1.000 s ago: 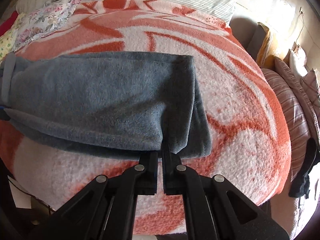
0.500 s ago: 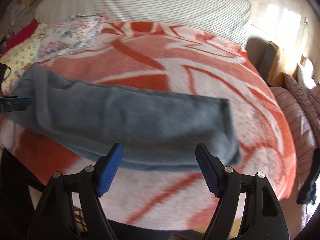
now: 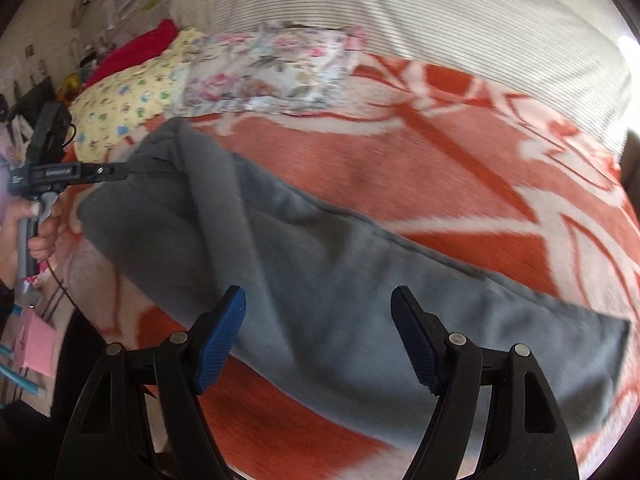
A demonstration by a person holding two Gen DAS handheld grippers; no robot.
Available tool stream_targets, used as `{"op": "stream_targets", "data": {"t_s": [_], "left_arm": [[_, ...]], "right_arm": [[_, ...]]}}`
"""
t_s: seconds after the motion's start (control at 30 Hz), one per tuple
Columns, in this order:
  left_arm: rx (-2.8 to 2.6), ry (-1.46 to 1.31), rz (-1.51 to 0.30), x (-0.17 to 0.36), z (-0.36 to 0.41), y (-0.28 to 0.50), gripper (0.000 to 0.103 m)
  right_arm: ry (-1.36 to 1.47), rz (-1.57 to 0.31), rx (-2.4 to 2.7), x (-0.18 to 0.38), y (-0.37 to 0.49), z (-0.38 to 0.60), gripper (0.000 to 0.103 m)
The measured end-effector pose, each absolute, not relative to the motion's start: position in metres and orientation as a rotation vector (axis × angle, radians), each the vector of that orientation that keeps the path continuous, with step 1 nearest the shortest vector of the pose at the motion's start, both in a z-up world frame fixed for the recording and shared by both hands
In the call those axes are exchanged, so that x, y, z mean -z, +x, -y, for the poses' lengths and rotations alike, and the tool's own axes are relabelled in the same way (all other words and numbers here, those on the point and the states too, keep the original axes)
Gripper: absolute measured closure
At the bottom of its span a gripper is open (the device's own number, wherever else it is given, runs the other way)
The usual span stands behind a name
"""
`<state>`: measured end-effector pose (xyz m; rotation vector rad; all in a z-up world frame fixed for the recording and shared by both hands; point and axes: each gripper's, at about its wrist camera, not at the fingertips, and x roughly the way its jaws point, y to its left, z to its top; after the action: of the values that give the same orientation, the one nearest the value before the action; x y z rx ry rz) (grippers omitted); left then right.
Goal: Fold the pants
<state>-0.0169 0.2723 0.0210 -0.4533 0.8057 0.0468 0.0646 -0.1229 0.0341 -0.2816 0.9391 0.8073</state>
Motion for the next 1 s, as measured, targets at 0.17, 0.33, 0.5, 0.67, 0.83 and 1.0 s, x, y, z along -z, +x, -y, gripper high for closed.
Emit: {"op": "stream_targets", "data": {"t_s": [0.17,0.33,0.5,0.67,0.83,1.0], "left_arm": [[-0.113,-0.477,-0.785,-0.030,-0.310,-0.015,0.046],[-0.177,-0.514,-0.786,-0.034,-0.354,0.001,0.041],[-0.228,-0.503,-0.822,-0.032,-0.393,0.032,0.039],[-0.256,-0.452,-0.888,-0.022,-0.424,0.075,0.038],[-0.252,-0.462,-0.949,-0.001,-0.438,0.109,0.038],[-0.247,-0.429,-0.989,0.016,-0.438,0.130,0.051]], "right_arm": [[-0.272,-0.950,-0.872,-0.032,0.064,0.079,0.027],[-0.261,-0.966,-0.925,-0.028,0.068,0.035,0.027],[-0.269,-0.971,-0.949,-0.021,0.074,0.001,0.027],[-0.277,-0.970,-0.947,-0.018,0.084,-0.022,0.027],[-0.289,-0.980,-0.935,-0.010,0.097,-0.041,0.027],[-0.306,-1.025,-0.928,0.005,0.105,-0.051,0.045]]}}
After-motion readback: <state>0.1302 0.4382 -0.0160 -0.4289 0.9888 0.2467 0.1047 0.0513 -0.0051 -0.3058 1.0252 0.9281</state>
